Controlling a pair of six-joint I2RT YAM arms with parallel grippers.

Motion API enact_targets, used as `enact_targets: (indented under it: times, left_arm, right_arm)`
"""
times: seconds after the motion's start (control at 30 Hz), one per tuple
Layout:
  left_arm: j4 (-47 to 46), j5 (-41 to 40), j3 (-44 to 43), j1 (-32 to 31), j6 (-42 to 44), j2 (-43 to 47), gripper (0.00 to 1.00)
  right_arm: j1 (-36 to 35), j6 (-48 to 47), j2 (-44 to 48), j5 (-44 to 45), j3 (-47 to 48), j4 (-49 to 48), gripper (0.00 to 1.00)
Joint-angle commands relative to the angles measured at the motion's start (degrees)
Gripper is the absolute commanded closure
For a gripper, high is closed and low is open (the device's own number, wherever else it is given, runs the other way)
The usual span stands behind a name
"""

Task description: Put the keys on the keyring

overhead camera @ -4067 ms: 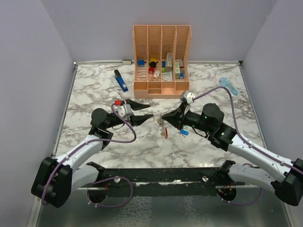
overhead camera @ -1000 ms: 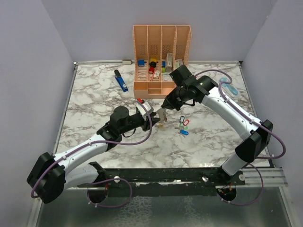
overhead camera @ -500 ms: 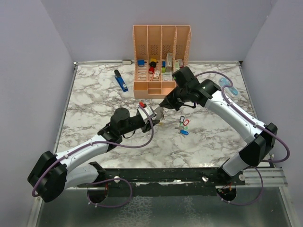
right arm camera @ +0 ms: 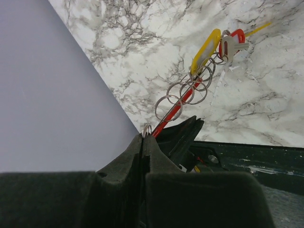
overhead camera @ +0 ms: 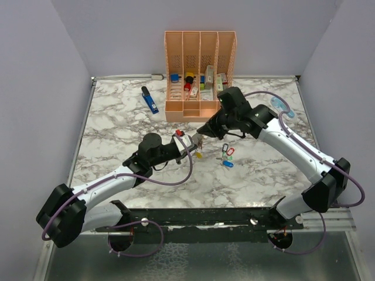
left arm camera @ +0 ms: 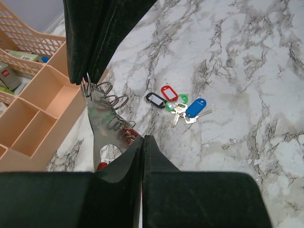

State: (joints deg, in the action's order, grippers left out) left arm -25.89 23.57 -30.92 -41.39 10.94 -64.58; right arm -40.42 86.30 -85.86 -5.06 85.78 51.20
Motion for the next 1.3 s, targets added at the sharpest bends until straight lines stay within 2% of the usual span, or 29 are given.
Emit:
enact_targets:
  times: [0.0, 0.43, 0.63, 0.83, 0.87, 0.97, 1.03, 1.2, 1.23, 1.27]
  left_arm:
    - [-2.6, 3.8, 0.2, -0.2, 1.3, -0.2, 1.00]
    - [2.3, 6.5, -4.0, -0.2, -0.5, 0.2, 1.00]
    - [3.6, 6.4, -4.7, -0.2, -0.7, -0.1, 1.00]
    - [4.6, 3.1, -3.2, -0.2, 2.4, -1.2, 1.00]
    - [4.5, 2.2, -2.9, -0.1, 3.0, -1.4, 0.97]
    - [4.0, -1.5, -2.5, -0.2, 4.1, -1.8, 0.81]
    - [3.7, -2.8, -2.5, -0.2, 5.4, -1.9, 0.77]
    - [3.0, -3.8, -2.7, -0.1, 7.5, -2.0, 0.80]
    - [2.8, -3.7, -2.7, -0.1, 7.5, -2.0, 0.82]
    - [2.9, -3.4, -2.7, -0.2, 7.6, -2.0, 0.88]
  right_arm:
    - [0.0, -1.4, 3.5, -1.3, -2.8, -5.9, 0.99]
    - [0.0, -8.2, 6.8, 2.1, -11.8, -14.8, 0.99]
    - [0.0, -9.4, 7.5, 3.2, -12.3, -15.1, 0.99]
    - [0.0, -9.3, 8.8, 2.4, -13.1, -17.4, 0.99]
    - [0.0, -9.3, 8.9, 2.3, -13.0, -17.5, 0.99]
    - [0.0, -9.8, 8.8, 1.2, -12.6, -18.0, 0.99]
    - [0.0, -10.3, 8.7, 0.7, -12.6, -18.2, 0.99]
    - [0.0, -10.8, 9.8, 0.3, -14.3, -19.7, 0.99]
    - [0.0, -11.1, 10.1, 0.3, -14.7, -20.1, 0.99]
    - [0.0, -11.2, 10.4, 0.3, -15.1, -20.5, 0.99]
